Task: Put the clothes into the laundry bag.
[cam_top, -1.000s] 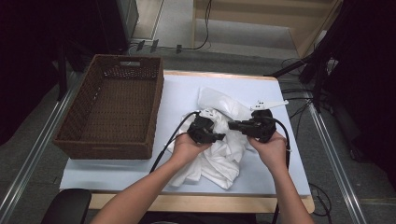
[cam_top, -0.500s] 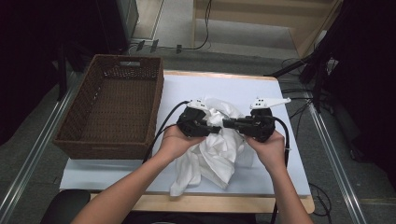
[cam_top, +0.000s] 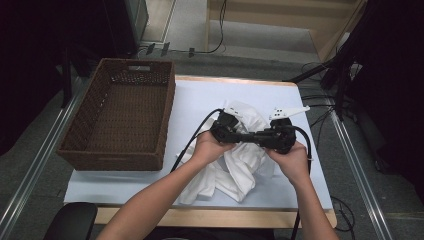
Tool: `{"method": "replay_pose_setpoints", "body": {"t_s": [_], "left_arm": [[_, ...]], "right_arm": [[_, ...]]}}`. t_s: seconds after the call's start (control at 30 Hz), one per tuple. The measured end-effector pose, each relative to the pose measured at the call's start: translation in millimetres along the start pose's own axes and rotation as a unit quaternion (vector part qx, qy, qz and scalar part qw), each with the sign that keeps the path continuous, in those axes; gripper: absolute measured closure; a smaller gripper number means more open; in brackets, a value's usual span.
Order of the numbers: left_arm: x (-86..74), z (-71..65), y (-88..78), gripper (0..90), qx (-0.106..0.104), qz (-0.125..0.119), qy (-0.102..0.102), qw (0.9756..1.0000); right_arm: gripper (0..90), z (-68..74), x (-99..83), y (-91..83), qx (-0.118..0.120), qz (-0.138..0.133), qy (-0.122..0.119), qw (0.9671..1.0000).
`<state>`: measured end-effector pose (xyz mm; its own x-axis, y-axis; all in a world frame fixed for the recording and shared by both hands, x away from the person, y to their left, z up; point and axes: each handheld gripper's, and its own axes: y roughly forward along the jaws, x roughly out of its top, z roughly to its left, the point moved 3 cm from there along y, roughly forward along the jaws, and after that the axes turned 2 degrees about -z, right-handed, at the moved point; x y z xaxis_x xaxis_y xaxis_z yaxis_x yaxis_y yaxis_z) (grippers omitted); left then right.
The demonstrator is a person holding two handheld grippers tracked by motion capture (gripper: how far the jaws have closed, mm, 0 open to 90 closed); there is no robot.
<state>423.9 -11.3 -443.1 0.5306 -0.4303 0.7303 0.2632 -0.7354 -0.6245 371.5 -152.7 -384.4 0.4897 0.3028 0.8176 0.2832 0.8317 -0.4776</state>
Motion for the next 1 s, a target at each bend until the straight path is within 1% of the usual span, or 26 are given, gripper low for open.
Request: {"method": "replay_pose_setpoints", "body": {"t_s": [0.03,0.1,0.13,0.23,0.27,0.33,0.4,0.43,0.47,0.5,0.6,0.63,0.67,0.7,0.73,0.77,0.83,0.87,0.9,0.97,1.0], "left_arm": [[0.3,1.6,2.1,80.2,0.000,-0.003,-0.003,1.0000],[1.4,8.0,6.6,80.0,-0.003,-0.008,-0.021,0.9998],[1.8,11.2,8.2,79.9,-0.001,-0.010,-0.027,0.9996],[1.4,19.8,13.3,79.4,0.006,-0.016,-0.039,0.9991],[1.1,22.7,13.6,79.0,0.005,-0.016,-0.043,0.9989],[1.2,23.3,12.3,77.8,-0.001,-0.013,-0.050,0.9987],[1.7,19.5,8.2,75.5,0.001,-0.010,-0.041,0.9991],[1.6,17.1,4.8,74.5,0.006,-0.004,-0.026,0.9996],[1.5,14.5,1.5,73.2,0.011,-0.003,-0.017,0.9998],[1.4,13.3,-2.8,71.9,0.010,0.003,-0.008,0.9999],[1.1,10.9,-13.3,65.5,0.003,0.004,-0.009,0.9999],[0.7,10.1,-16.5,62.5,0.002,0.006,-0.009,0.9999],[-0.3,8.5,-21.3,59.3,-0.001,0.003,-0.005,1.0000],[-1.5,7.4,-26.1,56.5,-0.001,0.006,-0.002,1.0000],[-3.0,6.2,-30.8,54.1,-0.006,0.006,-0.003,1.0000],[-4.9,5.5,-35.8,53.1,-0.012,0.009,-0.003,0.9999],[-9.7,3.6,-45.4,51.2,-0.018,0.013,-0.001,0.9998],[-12.5,2.7,-50.4,49.0,-0.011,0.013,0.002,0.9999],[-14.8,2.0,-55.3,46.9,-0.004,0.008,0.003,1.0000],[-18.1,0.5,-67.5,42.2,0.001,0.001,-0.007,1.0000],[-18.9,-0.6,-72.3,39.1,0.003,-0.002,-0.006,1.0000]], "right_arm": [[90.0,0.3,-0.6,1.1,0.000,0.003,-0.004,1.0000],[90.0,0.9,-1.6,2.2,0.003,0.007,-0.002,1.0000],[90.0,0.6,-2.0,2.9,0.004,0.009,-0.004,0.9999],[90.0,0.9,-4.4,4.4,0.018,0.018,-0.002,0.9997],[90.0,0.8,-5.2,4.9,0.024,0.020,-0.002,0.9995],[90.0,-1.7,-6.7,5.0,0.026,0.023,0.004,0.9994],[90.0,-3.0,-7.7,4.1,0.020,0.019,0.001,0.9996],[90.0,-3.0,-7.8,3.7,0.019,0.019,0.003,0.9996],[90.0,-4.1,-7.8,3.4,0.014,0.014,0.000,0.9998],[89.9,-5.0,-8.1,2.7,0.014,0.012,0.000,0.9998],[89.7,-7.0,-8.9,1.0,0.006,0.009,0.002,0.9999],[89.8,-7.9,-8.8,0.3,0.003,0.004,0.002,1.0000],[89.7,-8.5,-8.8,-0.4,0.001,0.003,0.005,1.0000],[89.7,-9.3,-8.8,-1.4,-0.003,0.004,0.006,1.0000],[89.7,-9.9,-8.7,-1.9,-0.008,0.002,0.007,0.9999],[89.6,-10.6,-8.8,-2.3,-0.008,0.002,0.010,0.9999],[89.2,-11.8,-8.7,-2.1,-0.015,0.001,0.012,0.9998],[89.2,-12.3,-8.9,-1.9,-0.015,0.004,0.016,0.9998],[89.2,-12.4,-9.0,-1.8,-0.021,0.005,0.014,0.9997],[89.1,-12.9,-8.7,-1.2,-0.024,0.006,0.014,0.9996],[89.1,-12.8,-8.5,-1.1,-0.028,0.007,0.016,0.9995]]}}
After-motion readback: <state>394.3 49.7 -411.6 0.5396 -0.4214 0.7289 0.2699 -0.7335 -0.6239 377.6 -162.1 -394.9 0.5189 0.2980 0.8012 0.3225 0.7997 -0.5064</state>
